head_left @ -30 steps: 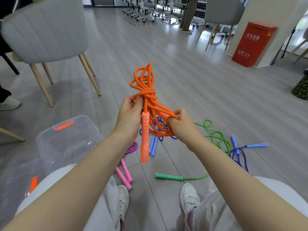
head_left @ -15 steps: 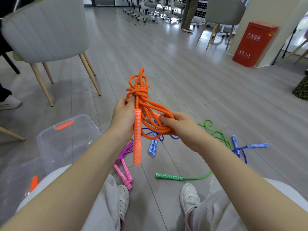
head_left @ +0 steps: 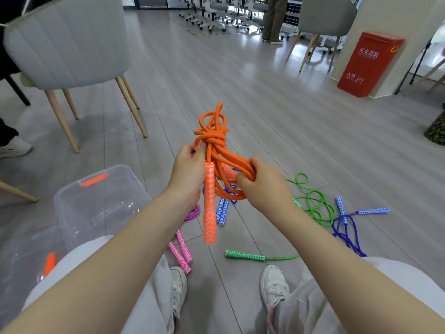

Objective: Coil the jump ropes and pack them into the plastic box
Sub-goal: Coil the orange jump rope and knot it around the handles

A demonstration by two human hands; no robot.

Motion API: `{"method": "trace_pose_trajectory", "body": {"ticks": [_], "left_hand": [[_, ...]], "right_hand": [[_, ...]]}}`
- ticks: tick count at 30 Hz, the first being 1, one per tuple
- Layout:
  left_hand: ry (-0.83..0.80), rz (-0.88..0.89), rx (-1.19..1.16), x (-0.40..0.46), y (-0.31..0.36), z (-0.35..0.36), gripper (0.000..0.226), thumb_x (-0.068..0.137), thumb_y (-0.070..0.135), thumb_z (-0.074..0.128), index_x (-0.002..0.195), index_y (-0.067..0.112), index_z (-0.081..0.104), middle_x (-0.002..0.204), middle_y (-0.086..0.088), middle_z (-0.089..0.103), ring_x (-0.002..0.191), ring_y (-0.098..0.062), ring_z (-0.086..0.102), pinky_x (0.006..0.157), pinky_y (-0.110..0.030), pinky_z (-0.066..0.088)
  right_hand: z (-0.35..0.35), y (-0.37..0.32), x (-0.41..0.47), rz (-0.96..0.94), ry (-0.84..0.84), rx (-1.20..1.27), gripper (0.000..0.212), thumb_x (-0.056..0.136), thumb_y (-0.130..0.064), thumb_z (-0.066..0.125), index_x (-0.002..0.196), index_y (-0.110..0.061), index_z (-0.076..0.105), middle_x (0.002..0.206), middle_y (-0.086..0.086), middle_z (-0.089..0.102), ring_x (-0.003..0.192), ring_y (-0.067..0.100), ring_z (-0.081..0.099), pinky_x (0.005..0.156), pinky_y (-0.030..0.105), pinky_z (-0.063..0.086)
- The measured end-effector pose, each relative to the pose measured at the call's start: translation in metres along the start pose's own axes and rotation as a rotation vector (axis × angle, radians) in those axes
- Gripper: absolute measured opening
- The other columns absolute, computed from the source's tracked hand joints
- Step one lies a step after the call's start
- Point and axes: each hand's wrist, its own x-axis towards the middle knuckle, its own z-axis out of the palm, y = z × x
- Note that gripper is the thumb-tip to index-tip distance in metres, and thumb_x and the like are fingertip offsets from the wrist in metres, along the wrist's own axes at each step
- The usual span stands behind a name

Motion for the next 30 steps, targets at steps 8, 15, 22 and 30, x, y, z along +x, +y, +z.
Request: {"method": "trace_pose_trajectory", "body": {"ticks": [8,15,22,30], "left_hand": [[0.043,0.202,0.138,0.003,-0.004,-0.002,0.018,0.099,0.032,0.048,0.104,0.017,0.057,0.089,-0.001,0.070,0.079,-0.013,0.066,0.074,-0.035,0.054],[-0.012,0.247,0.230,-0.001,-0.008,-0.006,0.016,0.099,0.036,0.048,0.099,0.022,0.057,0.080,0.002,0.069,0.068,-0.011,0.068,0.062,-0.031,0.056],[0.015,-0.022,0.021,0.021,-0.001,-0.023,0.018,0.104,0.030,0.038,0.097,0.017,0.050,0.088,-0.005,0.062,0.075,-0.018,0.066,0.070,-0.031,0.057],[0.052,-0.225,-0.312,0.028,0.005,-0.028,0.028,0.104,0.031,0.036,0.094,0.010,0.051,0.086,-0.013,0.066,0.069,-0.019,0.071,0.057,-0.028,0.058]], "right_hand": [[0.012,0.007,0.013,0.310,-0.081,0.245,0.024,0.085,-0.025,0.048,0.074,-0.005,0.056,0.069,0.014,0.061,0.063,0.028,0.055,0.057,0.031,0.045],[0.012,0.007,0.011,0.575,-0.298,0.556,0.017,0.089,-0.018,0.045,0.085,-0.012,0.060,0.087,0.013,0.069,0.080,0.031,0.073,0.078,0.048,0.060],[0.004,0.006,0.008,0.436,-0.129,0.709,0.021,0.093,-0.011,0.049,0.075,-0.011,0.060,0.072,0.006,0.066,0.064,0.020,0.069,0.057,0.027,0.056],[-0.005,-0.004,0.005,0.340,-0.086,1.048,0.015,0.090,-0.011,0.065,0.097,0.002,0.068,0.088,0.018,0.070,0.079,0.027,0.070,0.070,0.030,0.060]]}}
